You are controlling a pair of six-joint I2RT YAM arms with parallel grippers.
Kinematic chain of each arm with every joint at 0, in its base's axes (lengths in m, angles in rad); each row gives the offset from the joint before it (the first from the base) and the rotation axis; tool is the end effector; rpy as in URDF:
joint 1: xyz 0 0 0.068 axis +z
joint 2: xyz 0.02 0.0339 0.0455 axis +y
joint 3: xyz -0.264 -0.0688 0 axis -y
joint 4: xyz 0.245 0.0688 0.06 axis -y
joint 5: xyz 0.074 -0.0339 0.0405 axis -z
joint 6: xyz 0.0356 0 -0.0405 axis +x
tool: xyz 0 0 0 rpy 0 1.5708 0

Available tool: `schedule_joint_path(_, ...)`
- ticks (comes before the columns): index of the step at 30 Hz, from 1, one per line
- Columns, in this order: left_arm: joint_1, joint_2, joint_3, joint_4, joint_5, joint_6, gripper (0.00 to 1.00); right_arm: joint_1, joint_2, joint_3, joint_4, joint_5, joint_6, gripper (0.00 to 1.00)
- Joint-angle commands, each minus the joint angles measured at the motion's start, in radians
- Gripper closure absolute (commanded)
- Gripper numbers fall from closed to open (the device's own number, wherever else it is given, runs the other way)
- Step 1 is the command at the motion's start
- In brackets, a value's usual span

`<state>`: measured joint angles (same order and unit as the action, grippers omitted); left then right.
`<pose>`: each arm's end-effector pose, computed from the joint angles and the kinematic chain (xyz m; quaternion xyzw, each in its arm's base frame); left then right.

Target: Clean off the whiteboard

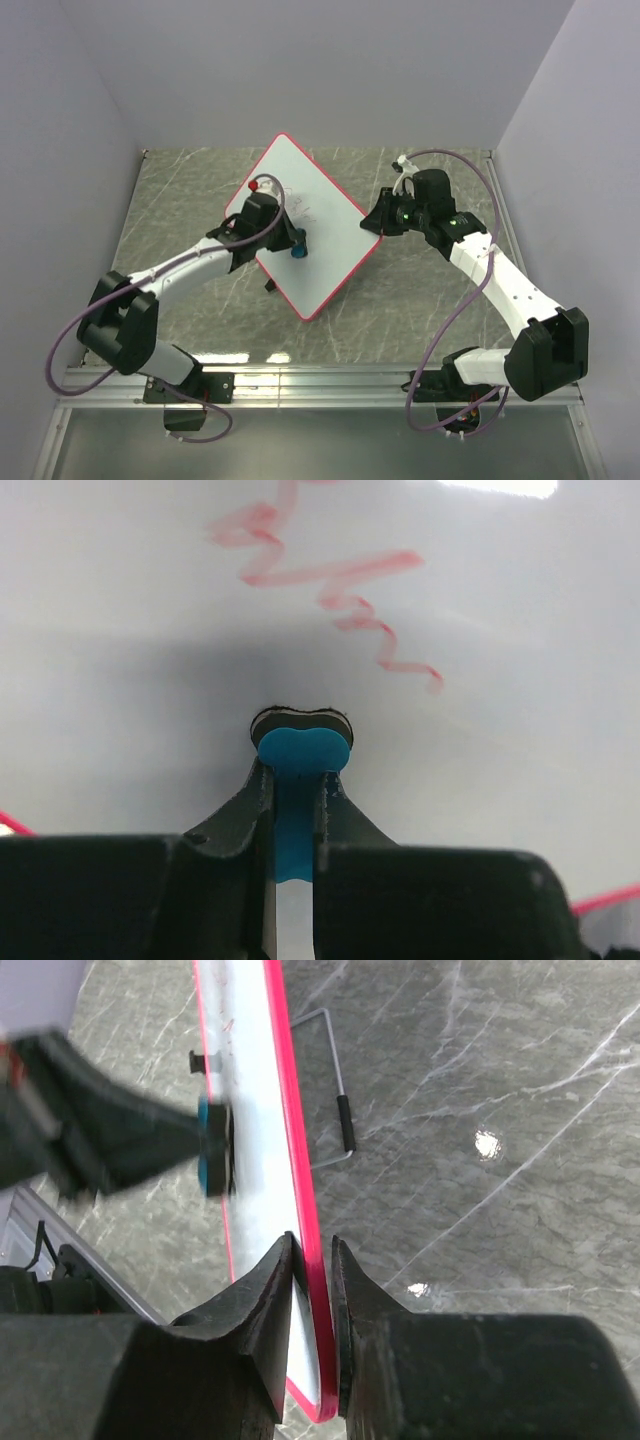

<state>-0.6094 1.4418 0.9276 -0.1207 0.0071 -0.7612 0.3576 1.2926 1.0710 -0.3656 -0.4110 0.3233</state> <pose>0.2599 -0.1817 0.2420 -0.0661 0.8900 -0.2879 0.3472 0.2652 0.1143 0.3130 -0.1111 0.8612 0.3239 0.3757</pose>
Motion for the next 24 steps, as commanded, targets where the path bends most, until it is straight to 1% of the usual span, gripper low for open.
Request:
schedule_joint_path(1, 0.063, 0.127, 0.063, -0.034, -0.018, 0.06, 1.0, 0.021, -0.035, -0.003, -0.065, 0.048, 0.01, 1.0)
schedule_joint_path(3, 0.063, 0.156, 0.12, -0.053, -0.016, 0.08, 1.0, 0.02, -0.038, -0.009, -0.065, 0.047, 0.01, 1.0)
schedule_joint_path(4, 0.057, 0.175, 0.167, -0.054, 0.02, 0.082, 1.0, 0.021, -0.036, -0.011, -0.064, 0.049, 0.008, 1.0)
schedule_joint_path(6, 0.034, 0.186, 0.232, -0.06, 0.04, 0.079, 1.0, 0.021, -0.039, -0.013, -0.064, 0.047, 0.008, 1.0)
schedule_joint_path(9, -0.048, 0.203, 0.298, -0.077, 0.051, 0.08, 1.0, 0.021, -0.036, -0.016, -0.061, 0.043, 0.007, 1.0)
schedule_joint_path(10, -0.091, 0.212, 0.339, -0.082, 0.048, 0.079, 1.0, 0.021, -0.036, -0.016, -0.059, 0.041, 0.007, 1.0)
schedule_joint_path(14, -0.132, 0.224, 0.428, -0.106, 0.044, 0.071, 1.0, 0.02, -0.03, -0.02, -0.058, 0.032, 0.003, 1.0)
schedule_joint_path(18, -0.087, 0.242, 0.507, -0.154, -0.004, 0.086, 1.0, 0.024, -0.032, -0.034, -0.056, 0.024, 0.003, 1.0)
schedule_joint_path(19, -0.043, 0.264, 0.514, -0.183, -0.004, 0.077, 1.0, 0.026, -0.03, -0.036, -0.056, 0.024, 0.0, 1.0)
schedule_joint_path(21, 0.008, 0.287, 0.519, -0.197, -0.002, 0.069, 1.0, 0.027, -0.03, -0.037, -0.056, 0.023, -0.001, 1.0)
schedule_joint_path(22, 0.055, 0.304, 0.511, -0.195, 0.001, 0.071, 1.0, 0.027, -0.03, -0.039, -0.056, 0.023, -0.001, 1.0)
schedule_joint_path(24, 0.097, 0.322, 0.484, -0.178, 0.005, 0.08, 1.0, 0.029, -0.029, -0.037, -0.059, 0.021, 0.0, 1.0)
